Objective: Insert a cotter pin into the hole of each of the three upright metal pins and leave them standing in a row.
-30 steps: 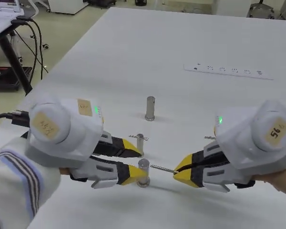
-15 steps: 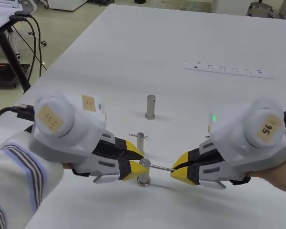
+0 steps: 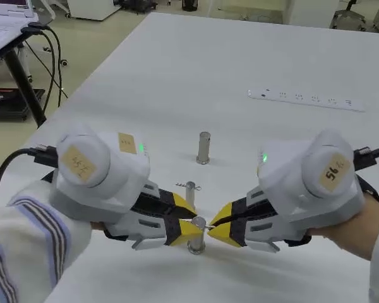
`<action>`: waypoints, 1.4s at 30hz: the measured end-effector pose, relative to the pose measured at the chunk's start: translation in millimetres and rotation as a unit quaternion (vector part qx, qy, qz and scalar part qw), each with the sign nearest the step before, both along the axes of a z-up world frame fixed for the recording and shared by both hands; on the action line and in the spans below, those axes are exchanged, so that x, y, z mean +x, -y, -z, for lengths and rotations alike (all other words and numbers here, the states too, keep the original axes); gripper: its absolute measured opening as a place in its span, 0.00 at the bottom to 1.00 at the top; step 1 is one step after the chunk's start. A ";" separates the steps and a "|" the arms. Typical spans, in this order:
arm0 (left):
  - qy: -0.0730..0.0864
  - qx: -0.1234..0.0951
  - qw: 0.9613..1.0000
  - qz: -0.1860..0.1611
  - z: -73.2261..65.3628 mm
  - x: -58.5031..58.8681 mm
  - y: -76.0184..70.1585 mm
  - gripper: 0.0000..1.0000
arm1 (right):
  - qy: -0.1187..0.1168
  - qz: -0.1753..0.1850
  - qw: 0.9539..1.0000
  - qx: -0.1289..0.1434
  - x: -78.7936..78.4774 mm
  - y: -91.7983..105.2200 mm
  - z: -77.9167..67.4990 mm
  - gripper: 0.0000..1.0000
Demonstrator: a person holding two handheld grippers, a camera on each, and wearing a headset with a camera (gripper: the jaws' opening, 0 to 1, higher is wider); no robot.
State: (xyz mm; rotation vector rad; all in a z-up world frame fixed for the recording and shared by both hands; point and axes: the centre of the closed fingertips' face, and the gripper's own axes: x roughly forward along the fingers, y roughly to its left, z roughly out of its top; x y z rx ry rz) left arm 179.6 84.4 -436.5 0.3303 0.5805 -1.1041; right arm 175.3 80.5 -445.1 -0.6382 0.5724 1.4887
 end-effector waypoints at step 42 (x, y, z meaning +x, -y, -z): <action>-0.012 -0.055 0.992 -0.113 -8.1 -39.5 -13.6 0.99 | 0.003 0.039 0.998 0.052 1.7 -26.7 27.3 0.10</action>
